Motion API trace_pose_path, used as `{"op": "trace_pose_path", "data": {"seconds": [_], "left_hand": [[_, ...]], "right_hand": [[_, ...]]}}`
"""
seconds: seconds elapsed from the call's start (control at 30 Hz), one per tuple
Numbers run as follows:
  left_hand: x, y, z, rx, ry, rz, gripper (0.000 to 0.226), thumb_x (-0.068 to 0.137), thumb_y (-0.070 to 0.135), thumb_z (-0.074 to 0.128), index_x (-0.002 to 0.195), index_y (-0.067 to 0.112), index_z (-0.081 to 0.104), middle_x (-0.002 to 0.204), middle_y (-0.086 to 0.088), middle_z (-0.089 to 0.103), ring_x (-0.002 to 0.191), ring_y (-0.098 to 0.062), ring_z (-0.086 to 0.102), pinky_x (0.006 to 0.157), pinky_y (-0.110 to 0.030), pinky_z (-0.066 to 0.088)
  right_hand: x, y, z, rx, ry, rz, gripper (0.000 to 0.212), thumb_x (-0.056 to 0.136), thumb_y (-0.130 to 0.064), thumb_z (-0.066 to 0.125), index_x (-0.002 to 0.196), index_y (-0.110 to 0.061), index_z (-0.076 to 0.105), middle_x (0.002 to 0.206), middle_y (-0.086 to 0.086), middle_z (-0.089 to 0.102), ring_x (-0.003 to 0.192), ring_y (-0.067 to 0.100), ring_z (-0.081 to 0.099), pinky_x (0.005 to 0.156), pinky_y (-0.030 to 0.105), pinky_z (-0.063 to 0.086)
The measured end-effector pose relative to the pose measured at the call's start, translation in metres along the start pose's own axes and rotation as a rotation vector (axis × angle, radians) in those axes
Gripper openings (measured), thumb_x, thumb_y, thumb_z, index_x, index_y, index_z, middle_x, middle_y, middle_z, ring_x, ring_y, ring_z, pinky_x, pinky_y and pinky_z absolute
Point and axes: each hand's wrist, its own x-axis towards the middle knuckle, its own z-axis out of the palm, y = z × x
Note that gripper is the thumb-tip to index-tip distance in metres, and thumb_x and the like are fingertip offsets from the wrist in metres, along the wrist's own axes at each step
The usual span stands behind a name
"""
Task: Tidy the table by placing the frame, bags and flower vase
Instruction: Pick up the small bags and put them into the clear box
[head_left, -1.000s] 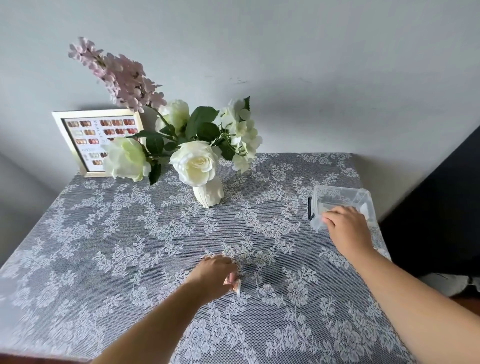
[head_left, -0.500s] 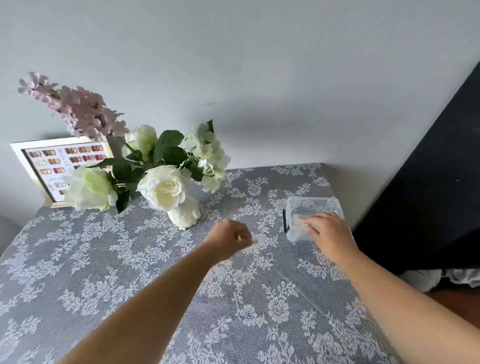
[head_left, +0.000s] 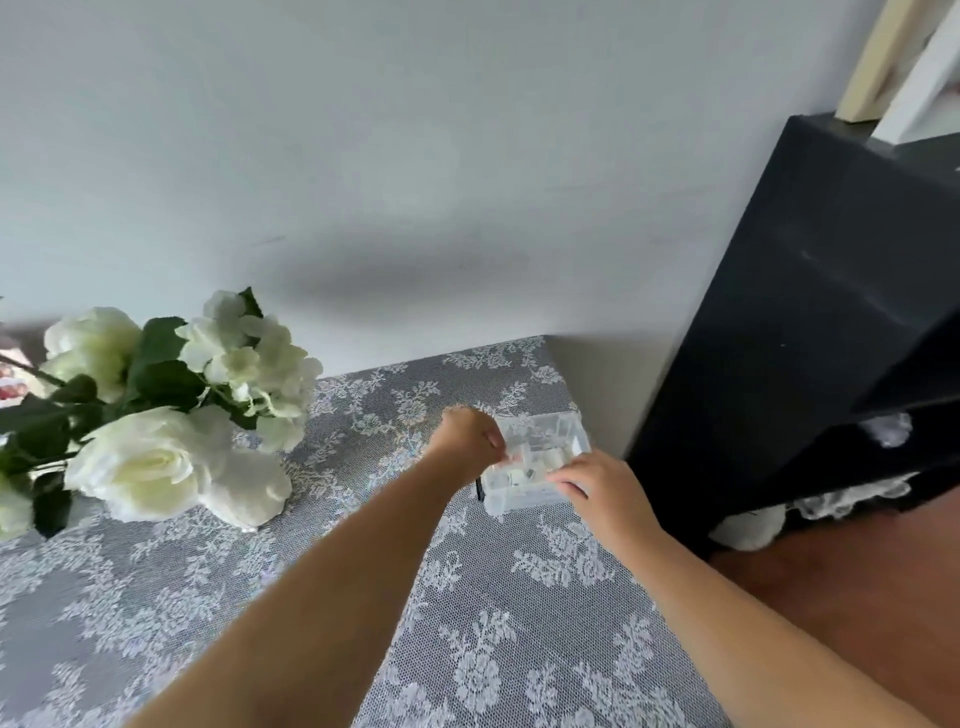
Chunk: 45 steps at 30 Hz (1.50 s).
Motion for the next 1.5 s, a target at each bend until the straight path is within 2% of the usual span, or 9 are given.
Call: {"op": "trace_pose_path", "data": {"seconds": [0.23,0.37,0.53,0.63,0.73,1.0,1.23,1.4,1.5], "left_hand": [[0.010,-0.008,0.009,0.012,0.004,0.033,0.017,0.076,0.012,0.070,0.093,0.010,0.068,0.099,-0.007,0.070,0.083,-0.013,0.064,0.084,-0.029,0.055],[-0.005,-0.020,0.010,0.051,0.182,0.068,0.027,0.076,0.017,0.072,0.101,0.018,0.064,0.112,-0.001,0.064,0.084,-0.010,0.058,0.081,-0.023,0.049],[-0.031,-0.038,0.025,-0.073,0.225,-0.139,0.046,0.080,0.026,0.067,0.122,0.018,0.051,0.124,-0.004,0.052,0.090,-0.012,0.056,0.092,-0.033,0.049],[-0.037,-0.039,0.031,-0.257,0.115,-0.254,0.040,0.086,0.031,0.059,0.122,0.014,0.051,0.110,-0.003,0.062,0.082,-0.011,0.060,0.072,-0.021,0.053],[-0.038,-0.036,0.033,-0.416,0.015,-0.282,0.024,0.086,0.028,0.060,0.102,0.011,0.059,0.089,-0.001,0.066,0.066,-0.011,0.057,0.051,-0.017,0.048],[-0.042,-0.036,0.037,-0.465,0.047,-0.310,0.012,0.082,0.020,0.064,0.087,0.010,0.058,0.080,-0.002,0.064,0.059,-0.008,0.051,0.040,-0.008,0.038],[-0.047,-0.038,0.038,-0.407,0.062,-0.307,0.013,0.082,0.023,0.064,0.087,0.013,0.057,0.093,-0.007,0.066,0.062,-0.008,0.050,0.048,-0.014,0.037],[-0.053,-0.038,0.030,-0.447,0.078,-0.324,0.027,0.084,0.029,0.063,0.103,0.011,0.058,0.089,-0.004,0.066,0.055,-0.006,0.051,0.036,-0.011,0.037],[-0.064,-0.047,0.016,-0.420,0.109,-0.298,0.031,0.082,0.035,0.064,0.106,0.017,0.057,0.095,-0.003,0.067,0.061,-0.007,0.055,0.043,-0.015,0.038]], "right_hand": [[0.002,0.002,-0.001,0.047,0.014,0.035,0.016,0.084,-0.015,0.062,0.094,-0.020,0.073,0.092,-0.004,0.073,0.085,0.012,0.062,0.085,0.032,0.048],[0.002,0.002,-0.001,0.038,-0.001,0.045,0.017,0.085,-0.015,0.061,0.096,-0.020,0.073,0.093,-0.004,0.072,0.087,0.013,0.060,0.087,0.034,0.046],[0.002,0.000,-0.001,0.039,0.000,0.066,0.017,0.083,-0.014,0.063,0.096,-0.020,0.073,0.093,-0.006,0.072,0.088,0.015,0.058,0.087,0.034,0.045],[0.002,0.000,-0.001,0.048,-0.007,0.071,0.018,0.083,-0.013,0.064,0.097,-0.020,0.073,0.095,-0.006,0.072,0.090,0.014,0.056,0.087,0.033,0.045],[0.004,0.000,-0.001,0.041,-0.032,0.075,0.019,0.084,-0.014,0.063,0.098,-0.020,0.072,0.098,-0.006,0.071,0.093,0.013,0.055,0.089,0.031,0.045],[0.004,-0.001,-0.001,0.043,-0.035,0.054,0.018,0.083,-0.013,0.063,0.098,-0.019,0.072,0.099,-0.005,0.071,0.096,0.014,0.056,0.090,0.031,0.045],[0.001,-0.005,0.001,0.016,-0.022,0.048,0.019,0.084,-0.014,0.062,0.099,-0.019,0.072,0.098,-0.004,0.072,0.092,0.013,0.055,0.086,0.029,0.045],[0.001,-0.009,0.000,-0.055,-0.011,0.047,0.018,0.081,-0.017,0.066,0.097,-0.022,0.072,0.100,-0.007,0.070,0.096,0.015,0.056,0.089,0.036,0.043],[0.001,-0.019,0.001,-0.117,0.067,0.014,0.019,0.077,-0.018,0.069,0.096,-0.020,0.071,0.099,-0.005,0.069,0.095,0.017,0.056,0.089,0.037,0.043]]}}
